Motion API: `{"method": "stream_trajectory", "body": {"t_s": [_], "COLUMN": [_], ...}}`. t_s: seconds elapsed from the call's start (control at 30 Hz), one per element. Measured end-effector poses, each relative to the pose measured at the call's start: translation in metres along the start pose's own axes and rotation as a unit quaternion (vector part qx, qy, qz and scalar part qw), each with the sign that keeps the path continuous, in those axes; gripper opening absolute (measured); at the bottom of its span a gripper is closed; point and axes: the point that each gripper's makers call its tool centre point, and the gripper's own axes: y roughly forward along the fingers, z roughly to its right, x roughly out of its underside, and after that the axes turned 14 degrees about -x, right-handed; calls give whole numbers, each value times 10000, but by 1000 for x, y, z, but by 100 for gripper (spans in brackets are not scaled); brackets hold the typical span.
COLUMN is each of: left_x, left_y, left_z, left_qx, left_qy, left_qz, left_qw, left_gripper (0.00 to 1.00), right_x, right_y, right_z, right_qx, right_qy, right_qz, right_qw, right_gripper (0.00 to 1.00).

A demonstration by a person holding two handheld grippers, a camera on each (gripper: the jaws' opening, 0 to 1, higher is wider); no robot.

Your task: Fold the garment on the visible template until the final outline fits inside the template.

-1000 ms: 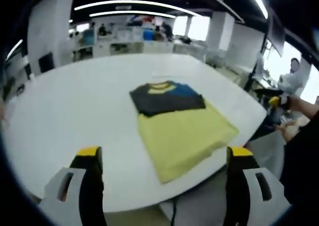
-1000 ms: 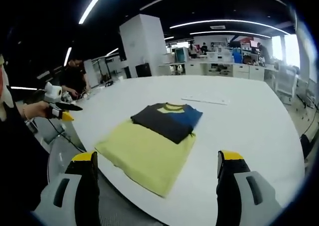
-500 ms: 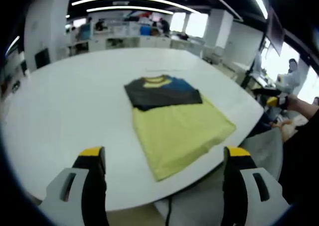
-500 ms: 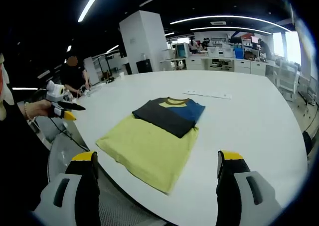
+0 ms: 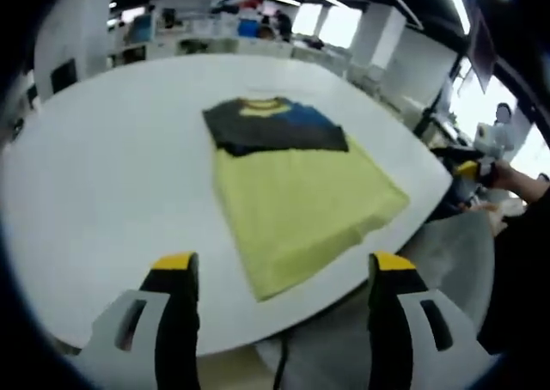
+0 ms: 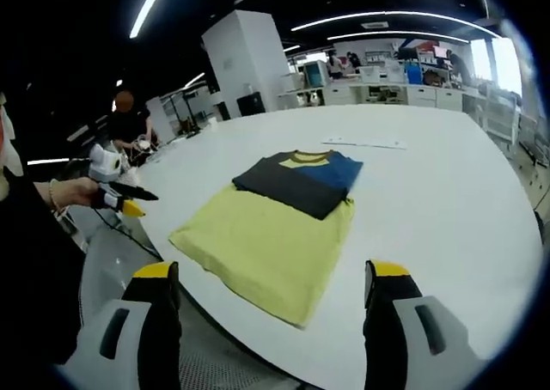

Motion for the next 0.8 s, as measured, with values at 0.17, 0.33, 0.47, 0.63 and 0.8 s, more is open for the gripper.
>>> {"method": "stream_trajectory", "body": {"t_s": [0.17, 0.33, 0.47, 0.63, 0.8], "left_x": [14, 28, 40, 52, 56], "left_y": [10, 21, 26, 34, 39], "left_z": [5, 6, 6, 5, 3], "left_qx": [115, 178, 198, 233, 237], "left_qy": [-17, -119, -179, -303, -586], "left_qz": [-120, -190, -291, -366, -371], "left_qw": [9999, 9996, 9992, 9986, 9973], "left_gripper": [68, 62, 58, 52, 44], "right_x": [13, 32, 45, 57, 64], "right_y": [7, 19, 25, 27, 32], "right_z": [3, 9, 12, 17, 22], "right_qx": [-32, -118, -149, -117, -100], "right_qy": [39, 216, 309, 456, 533], "right_qz": [-130, -225, -321, -363, -409], "right_qw": [9999, 9994, 9989, 9982, 9977], "right_gripper": [77, 66, 61, 56, 52]}}
